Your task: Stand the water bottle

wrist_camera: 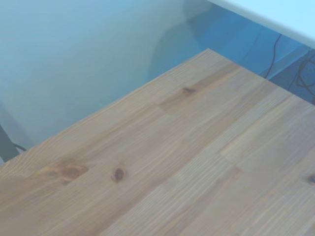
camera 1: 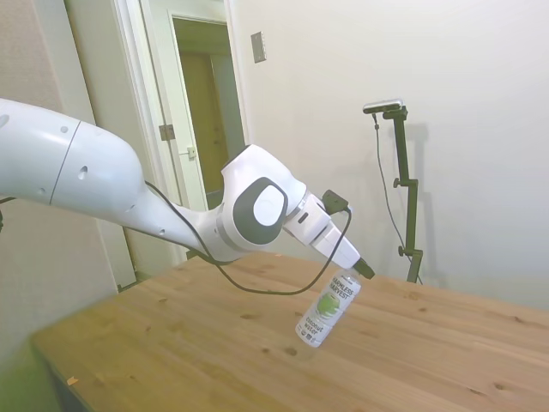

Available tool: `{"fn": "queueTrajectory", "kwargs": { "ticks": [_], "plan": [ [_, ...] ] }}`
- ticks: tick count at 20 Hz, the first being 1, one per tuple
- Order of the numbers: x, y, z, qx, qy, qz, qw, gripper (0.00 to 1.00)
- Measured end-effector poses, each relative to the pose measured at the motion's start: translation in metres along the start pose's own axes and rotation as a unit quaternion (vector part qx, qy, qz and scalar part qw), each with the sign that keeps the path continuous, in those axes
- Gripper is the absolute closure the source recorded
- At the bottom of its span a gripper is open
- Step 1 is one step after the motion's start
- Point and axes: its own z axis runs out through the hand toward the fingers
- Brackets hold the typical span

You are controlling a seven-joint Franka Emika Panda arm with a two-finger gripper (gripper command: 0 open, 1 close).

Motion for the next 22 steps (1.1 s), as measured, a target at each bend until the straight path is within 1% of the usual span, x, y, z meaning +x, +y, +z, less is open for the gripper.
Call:
{"fn": "queueTrajectory", "kwargs": {
  "ticks": [3, 7, 10, 13, 16, 18, 22],
  "plan": [
    [-0.016, -0.004, -0.001, 0.007, 0.035, 0.007, 0.9993, 1.00],
    [-0.016, -0.019, -0.005, 0.040, 0.094, 0.030, 0.9943, 1.00],
    [-0.019, -0.030, -0.002, 0.063, 0.140, 0.042, 0.9873, 1.00],
    [-0.033, -0.037, 0.015, 0.075, 0.188, 0.052, 0.9780, 1.00],
    [-0.053, -0.032, 0.037, 0.087, 0.229, 0.066, 0.9674, 1.00],
    [-0.061, -0.028, 0.048, 0.087, 0.243, 0.067, 0.9638, 1.00],
    [-0.054, -0.055, 0.038, 0.103, 0.266, 0.074, 0.9555, 1.00]
  ]
}}
